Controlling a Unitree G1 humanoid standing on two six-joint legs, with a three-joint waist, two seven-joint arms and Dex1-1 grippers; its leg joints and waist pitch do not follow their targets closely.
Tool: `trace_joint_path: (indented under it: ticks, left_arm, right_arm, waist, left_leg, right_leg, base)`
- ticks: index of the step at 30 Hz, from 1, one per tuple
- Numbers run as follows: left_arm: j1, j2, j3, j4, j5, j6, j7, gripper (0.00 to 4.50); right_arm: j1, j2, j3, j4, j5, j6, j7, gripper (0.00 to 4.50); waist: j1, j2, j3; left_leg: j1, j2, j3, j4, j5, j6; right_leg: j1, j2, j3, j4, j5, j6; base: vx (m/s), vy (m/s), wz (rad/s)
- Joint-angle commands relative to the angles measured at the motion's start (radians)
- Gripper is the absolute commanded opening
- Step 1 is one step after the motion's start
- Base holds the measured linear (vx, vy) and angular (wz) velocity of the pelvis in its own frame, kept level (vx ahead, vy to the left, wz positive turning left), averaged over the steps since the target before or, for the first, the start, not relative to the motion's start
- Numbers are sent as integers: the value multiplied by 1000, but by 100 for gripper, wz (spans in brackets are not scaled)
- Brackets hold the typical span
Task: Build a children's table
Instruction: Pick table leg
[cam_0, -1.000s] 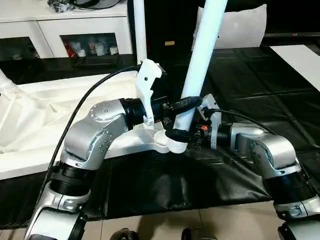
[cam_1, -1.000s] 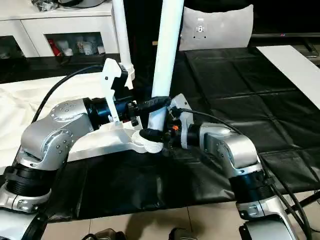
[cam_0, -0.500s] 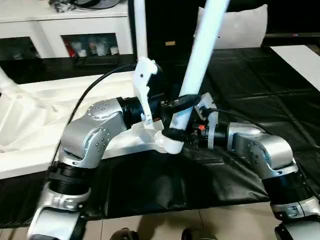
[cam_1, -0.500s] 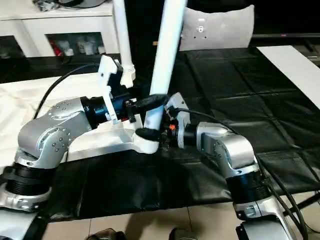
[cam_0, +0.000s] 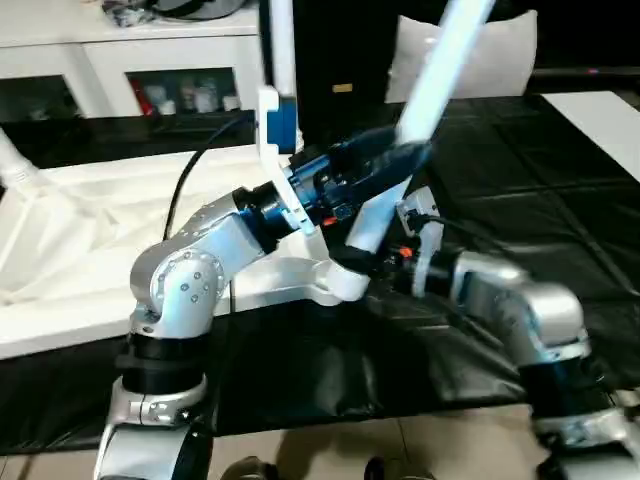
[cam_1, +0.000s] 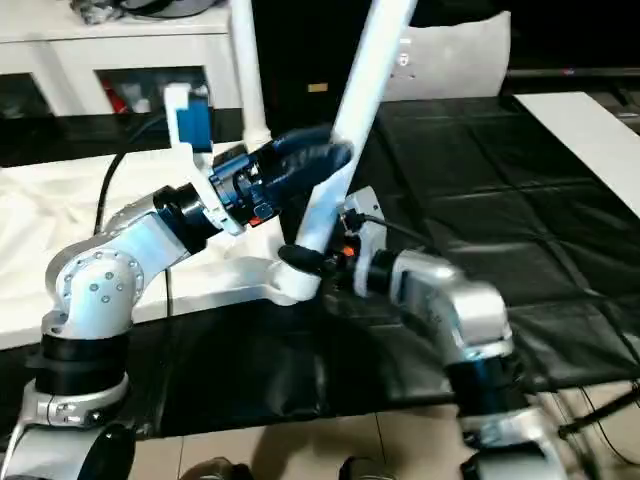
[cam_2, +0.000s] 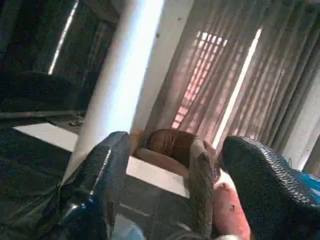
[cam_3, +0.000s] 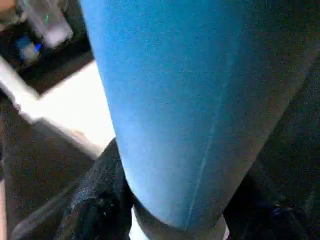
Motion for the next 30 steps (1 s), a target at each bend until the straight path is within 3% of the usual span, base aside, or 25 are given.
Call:
trace_joint_path:
  ticks: [1, 3, 4, 5, 6, 8, 9, 10, 11, 12, 14, 15, 16, 18, 20, 21, 22, 23, 24, 26, 27, 30]
  left_arm:
    - [19, 24, 15, -30, 20, -1, 14, 360]
    - [45, 54, 18, -52, 47, 3, 34, 360]
    - [68, 89, 4, -54, 107, -5, 65, 360]
    - [83, 115, -8, -54, 149, -13, 88, 360]
    - [123, 142, -8, -52, 218, -41, 144, 360]
    - [188, 183, -22, -39, 314, -63, 209, 360]
    - [222, 204, -38, -33, 356, -72, 229, 360]
    - [259, 223, -58, -31, 397, -80, 247, 360]
    - [271, 229, -65, -31, 411, -83, 253, 360]
    - [301, 190, -27, -30, 404, -84, 309, 360]
    - [322, 160, 2, -30, 397, -84, 351, 360]
    - [377, 105, 70, -58, 407, -79, 456, 360]
    - [400, 105, 77, -80, 418, -69, 477, 360]
    - [436, 109, 67, -131, 441, -59, 503, 360]
    - [454, 109, 54, -159, 462, -58, 517, 360]
    - [466, 103, 44, -175, 481, -59, 536, 360]
    - [477, 95, 33, -179, 502, -107, 540, 360]
    - [483, 91, 28, -180, 512, -141, 539, 360]
    - [489, 88, 21, -181, 528, -173, 545, 360]
    - [502, 63, 22, -189, 537, -182, 564, 360]
    - [510, 57, 21, -189, 538, -197, 574, 360]
    - [516, 68, 12, -189, 562, -211, 587, 360]
  right_arm:
    - [7, -1, -32, -39, -14, -9, -56, 193]
    - [30, -1, -39, -80, -26, 4, -96, 193]
    - [54, 0, -41, -113, -40, 15, -128, 193]
    - [70, 1, -43, -134, -46, 22, -150, 193]
    - [104, 2, -33, -172, -98, 11, -213, 193]
    - [142, 10, -17, -208, -154, 22, -284, 193]
    - [154, 17, -11, -217, -158, 38, -301, 193]
    - [168, 33, -17, -229, -147, 60, -319, 193]
    - [173, 39, -20, -234, -143, 67, -326, 193]
    - [181, 59, -34, -255, -134, 52, -345, 193]
    - [187, 73, -45, -272, -128, 40, -358, 193]
    - [192, 86, -40, -306, -150, -55, -368, 193]
    - [195, 86, -34, -318, -160, -94, -365, 193]
    - [214, 119, -74, -366, -94, -50, -377, 193]
    - [228, 145, -102, -384, -66, -48, -388, 193]
    - [238, 164, -121, -390, -45, -89, -378, 193]
    - [250, 170, -129, -394, -48, -76, -397, 193]
    - [258, 171, -132, -398, -56, -56, -414, 193]
    - [277, 159, -120, -402, -65, -33, -412, 193]
    - [327, 143, -99, -407, -81, -28, -399, 193]
    - [352, 156, -112, -407, -55, -11, -406, 193]
    - [377, 146, -97, -415, -55, -9, -393, 193]
  waist:
    - [-2, -9, -88]
    - [-2, -5, -87]
    - [-4, -10, -87]
    - [-2, -7, -89]
    - [-6, 6, -86]
    - [-14, 8, -84]
    - [-16, 12, -82]
    - [-24, 9, -78]
    - [-25, 12, -79]
    - [-35, -3, -73]
    - [-35, 3, -72]
    - [-36, -12, -63]
    - [-41, -6, -62]
    - [-48, -11, -56]
    - [-54, -9, -53]
    - [-54, -4, -51]
    - [-57, 3, -47]
    - [-60, 1, -45]
    - [-64, 4, -46]
    - [-62, 9, -43]
    - [-66, 1, -40]
    - [-73, -8, -40]
  left_leg:
    - [16, 31, -12, -62, -204, 33]
    - [17, 32, -12, -64, -205, 27]
    - [17, 32, -11, -65, -205, 28]
    - [19, 34, -14, -66, -205, 25]
    - [17, 32, -15, -68, -216, 20]
    - [21, 27, -15, -69, -251, -1]
    - [20, 26, -17, -71, -261, -3]
    - [19, 24, -17, -72, -286, -2]
    - [22, 22, -18, -71, -298, -1]
    - [22, 22, -17, -70, -325, 3]
    - [23, 24, -19, -69, -332, 2]
    - [20, 25, -20, -72, -348, 7]
    - [19, 31, -23, -75, -361, 6]
    - [25, 23, -23, -73, -389, 13]
    - [27, 19, -26, -72, -410, 12]
    - [36, 21, -29, -70, -433, 10]
    - [40, 24, -33, -73, -470, 6]
    - [42, 27, -36, -76, -489, 6]
    - [38, 32, -44, -84, -511, 2]
    - [40, 39, -49, -93, -542, -10]
    - [42, 33, -47, -90, -549, -11]
    - [35, 26, -50, -86, -538, -9]
  right_leg:
    - [56, -61, 32, -84, -443, -118]
    - [53, -59, 32, -85, -455, -102]
    - [52, -57, 32, -87, -457, -95]
    - [52, -58, 33, -83, -451, -89]
    - [50, -55, 31, -82, -462, -75]
    - [45, -52, 29, -92, -494, -52]
    - [45, -52, 28, -92, -503, -47]
    - [42, -52, 26, -98, -532, -34]
    - [40, -52, 25, -99, -548, -29]
    - [33, -52, 22, -109, -591, -15]
    - [33, -56, 20, -110, -601, -20]
    - [29, -54, 17, -114, -619, -13]
    - [31, -58, 14, -115, -615, -11]
    - [22, -53, 11, -123, -656, 21]
    - [18, -53, 7, -130, -700, 46]
    - [11, -55, 3, -138, -712, 51]
    - [12, -53, -6, -145, -709, 50]
    - [13, -51, -11, -150, -701, 48]
    - [29, -51, -20, -147, -663, 43]
    - [35, -56, -18, -145, -626, 37]
    - [37, -64, -20, -150, -642, 28]
    - [39, -70, -25, -154, -691, 42]
  base:
    - [0, 0, 0]
    - [0, 0, 0]
    - [0, 0, 0]
    - [0, 0, 0]
    - [0, 0, 0]
    - [0, 0, 0]
    - [0, 0, 0]
    - [0, 0, 0]
    - [0, 0, 0]
    - [0, 0, 0]
    - [0, 0, 0]
    - [0, 0, 0]
    - [0, 0, 0]
    - [0, 0, 0]
    - [0, 0, 0]
    - [0, 0, 0]
    - [0, 0, 0]
    - [0, 0, 0]
    - [0, 0, 0]
    - [0, 0, 0]
    - [0, 0, 0]
    - [0, 0, 0]
